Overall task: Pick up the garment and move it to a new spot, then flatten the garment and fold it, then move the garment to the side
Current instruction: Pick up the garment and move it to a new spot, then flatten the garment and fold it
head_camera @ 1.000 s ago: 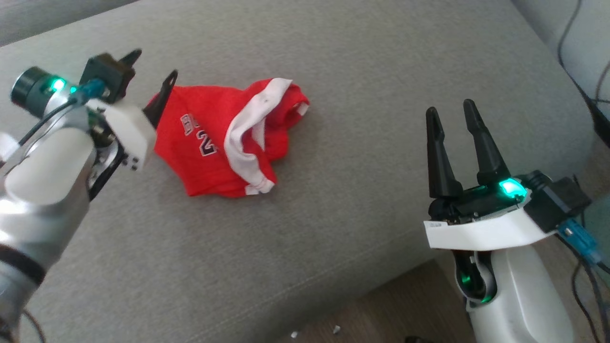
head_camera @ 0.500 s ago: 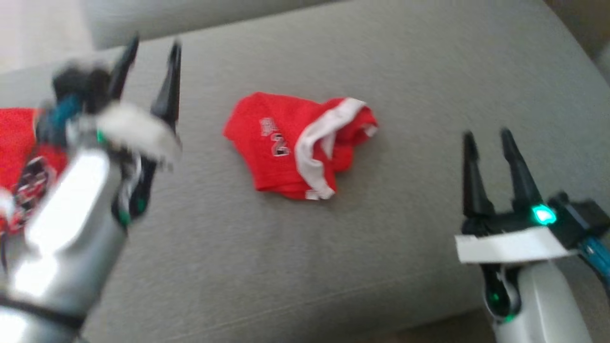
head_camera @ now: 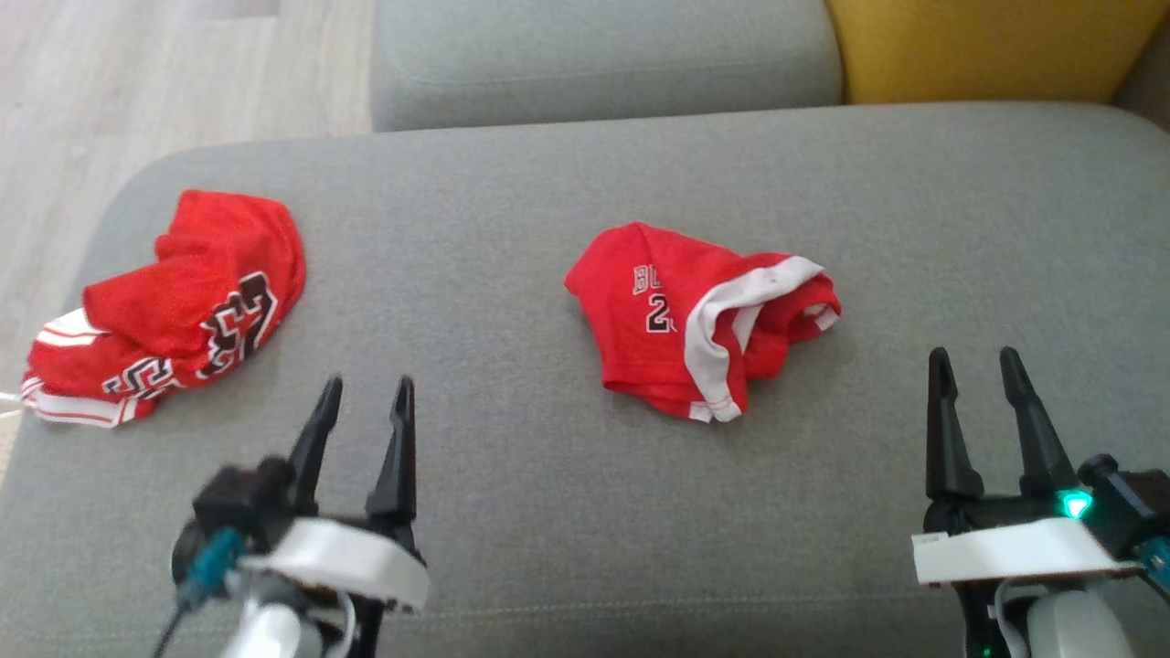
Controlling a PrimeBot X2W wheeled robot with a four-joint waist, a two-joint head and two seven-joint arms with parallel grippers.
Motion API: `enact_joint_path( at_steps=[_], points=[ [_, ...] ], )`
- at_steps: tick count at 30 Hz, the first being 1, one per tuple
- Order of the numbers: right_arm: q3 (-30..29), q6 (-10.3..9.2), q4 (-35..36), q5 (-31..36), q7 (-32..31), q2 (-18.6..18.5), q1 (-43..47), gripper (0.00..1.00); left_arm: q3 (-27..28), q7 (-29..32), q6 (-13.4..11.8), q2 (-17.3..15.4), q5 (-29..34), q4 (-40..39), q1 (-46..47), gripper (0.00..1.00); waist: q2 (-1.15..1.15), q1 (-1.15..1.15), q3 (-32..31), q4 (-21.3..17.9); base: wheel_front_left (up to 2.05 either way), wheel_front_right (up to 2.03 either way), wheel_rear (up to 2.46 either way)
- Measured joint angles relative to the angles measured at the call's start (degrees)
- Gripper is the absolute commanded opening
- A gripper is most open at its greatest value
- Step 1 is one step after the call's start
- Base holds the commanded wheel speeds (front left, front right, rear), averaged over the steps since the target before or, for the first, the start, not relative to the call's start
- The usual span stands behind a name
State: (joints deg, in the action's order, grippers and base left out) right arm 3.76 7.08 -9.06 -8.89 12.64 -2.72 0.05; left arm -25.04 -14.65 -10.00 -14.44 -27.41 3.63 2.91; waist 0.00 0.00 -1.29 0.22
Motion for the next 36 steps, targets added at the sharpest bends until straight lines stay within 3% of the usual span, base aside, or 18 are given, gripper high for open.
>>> enact_joint_path(
  at_steps=[6,13,26,36],
  points=[
    [-0.1,0.00,0.5,0.0,0.0,0.0,1.1,1.00,4.8,0.0,2.0,5.9,6.3,-1.8,-5.1,1.00,0.00,0.00,-1.2,1.3,0.00,0.00,0.00],
    [0.2,0.00,0.5,0.0,0.0,0.0,1.1,1.00,7.4,0.0,4.7,9.1,11.1,-0.7,-6.5,1.00,0.00,0.00,-1.4,1.7,0.00,0.00,0.00],
    [1.4,0.00,0.4,-0.5,0.0,0.0,1.1,1.00,10.9,0.0,8.0,11.0,13.7,0.1,-6.5,1.00,0.00,0.00,-1.4,2.3,0.00,0.00,0.00],
    [1.7,0.00,0.1,-0.5,0.0,0.0,1.1,1.00,11.0,0.0,8.5,11.1,14.2,0.7,-6.6,1.00,0.00,0.00,-1.4,1.6,0.00,0.00,0.00]
  ],
)
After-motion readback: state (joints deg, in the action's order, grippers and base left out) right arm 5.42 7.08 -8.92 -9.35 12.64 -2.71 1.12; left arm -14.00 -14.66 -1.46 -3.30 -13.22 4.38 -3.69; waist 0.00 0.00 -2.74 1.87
